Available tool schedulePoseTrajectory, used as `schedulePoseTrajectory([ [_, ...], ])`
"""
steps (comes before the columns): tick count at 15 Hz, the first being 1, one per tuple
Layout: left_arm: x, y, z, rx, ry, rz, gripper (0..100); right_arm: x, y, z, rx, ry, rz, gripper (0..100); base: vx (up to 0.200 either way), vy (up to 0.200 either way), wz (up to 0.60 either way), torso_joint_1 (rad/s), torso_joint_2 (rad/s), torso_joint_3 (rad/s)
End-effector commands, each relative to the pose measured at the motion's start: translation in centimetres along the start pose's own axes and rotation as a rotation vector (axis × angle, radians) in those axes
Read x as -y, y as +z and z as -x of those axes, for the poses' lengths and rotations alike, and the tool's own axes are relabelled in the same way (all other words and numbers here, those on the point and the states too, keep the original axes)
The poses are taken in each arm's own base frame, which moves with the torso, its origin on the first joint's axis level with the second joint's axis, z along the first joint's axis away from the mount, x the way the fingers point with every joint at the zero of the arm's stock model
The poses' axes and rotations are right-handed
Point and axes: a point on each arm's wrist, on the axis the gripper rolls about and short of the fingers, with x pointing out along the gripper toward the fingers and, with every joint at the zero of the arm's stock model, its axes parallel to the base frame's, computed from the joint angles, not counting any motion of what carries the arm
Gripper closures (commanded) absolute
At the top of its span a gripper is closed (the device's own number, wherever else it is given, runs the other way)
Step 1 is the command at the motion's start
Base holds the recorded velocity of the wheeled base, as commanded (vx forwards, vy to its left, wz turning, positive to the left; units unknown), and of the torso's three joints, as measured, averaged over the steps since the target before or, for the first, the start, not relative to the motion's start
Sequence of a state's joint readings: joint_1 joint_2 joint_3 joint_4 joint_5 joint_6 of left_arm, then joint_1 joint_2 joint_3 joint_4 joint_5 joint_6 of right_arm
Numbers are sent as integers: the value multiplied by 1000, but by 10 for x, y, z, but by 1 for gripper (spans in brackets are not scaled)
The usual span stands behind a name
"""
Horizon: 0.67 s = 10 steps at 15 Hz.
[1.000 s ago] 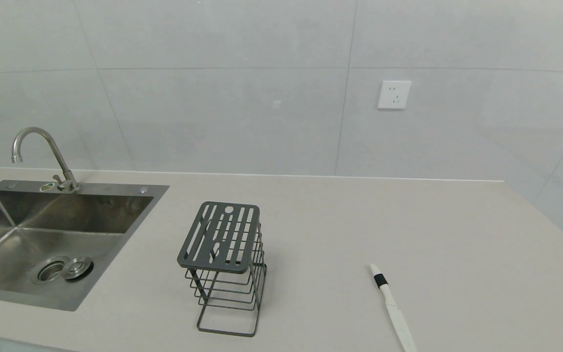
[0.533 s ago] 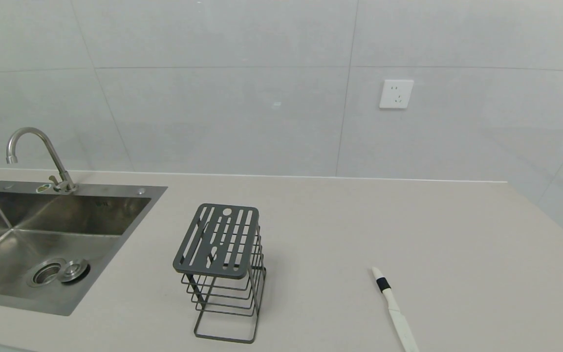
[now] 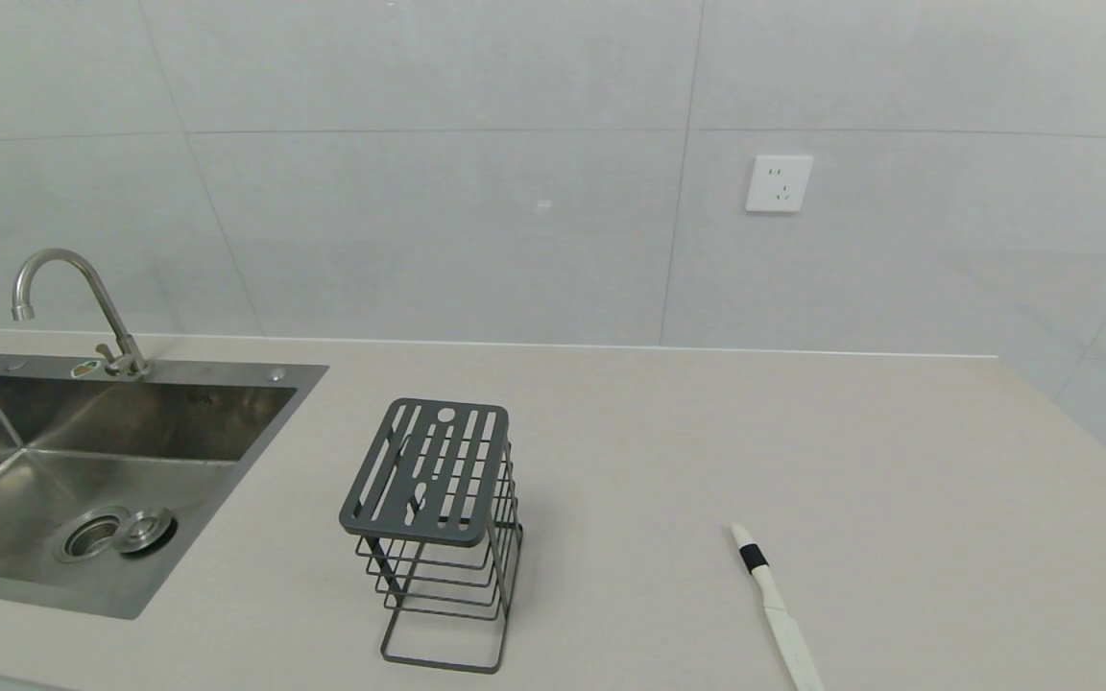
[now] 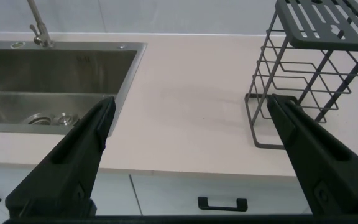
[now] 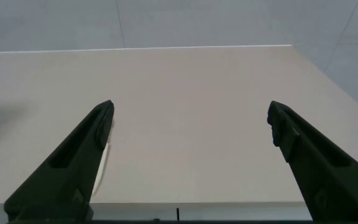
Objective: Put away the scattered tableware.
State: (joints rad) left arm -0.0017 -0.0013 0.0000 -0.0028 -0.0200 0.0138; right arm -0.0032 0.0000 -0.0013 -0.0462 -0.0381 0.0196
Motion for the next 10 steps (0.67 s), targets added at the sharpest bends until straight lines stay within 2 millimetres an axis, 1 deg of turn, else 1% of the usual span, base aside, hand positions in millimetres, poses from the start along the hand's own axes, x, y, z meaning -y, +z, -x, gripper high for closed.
schedulePoseTrajectory([
  [1,0,0,0,-1,0,-3,0,-1,16,1,158,17,-5,0,0,0,0,0,0,0],
  [2,0,0,0,-1,0,-3,0,-1,20,2,187,22,-9,0,0,0,0,0,0,0],
  [3,0,0,0,-1,0,-3,0,-2,24,3,198,64,-4,0,0,0,0,0,0,0],
  [4,0,0,0,-1,-1,-3,0,-4,31,6,209,149,7,0,0,0,0,0,0,0],
  [7,0,0,0,-1,-1,-1,0,-8,46,5,9,353,5,0,0,0,0,0,0,0],
  [8,0,0,0,-1,-1,-1,0,-10,48,0,-87,418,-11,0,0,0,0,0,0,0],
  [10,0,0,0,-1,-1,-1,0,-11,48,-17,-251,495,-40,0,0,0,0,0,0,0],
])
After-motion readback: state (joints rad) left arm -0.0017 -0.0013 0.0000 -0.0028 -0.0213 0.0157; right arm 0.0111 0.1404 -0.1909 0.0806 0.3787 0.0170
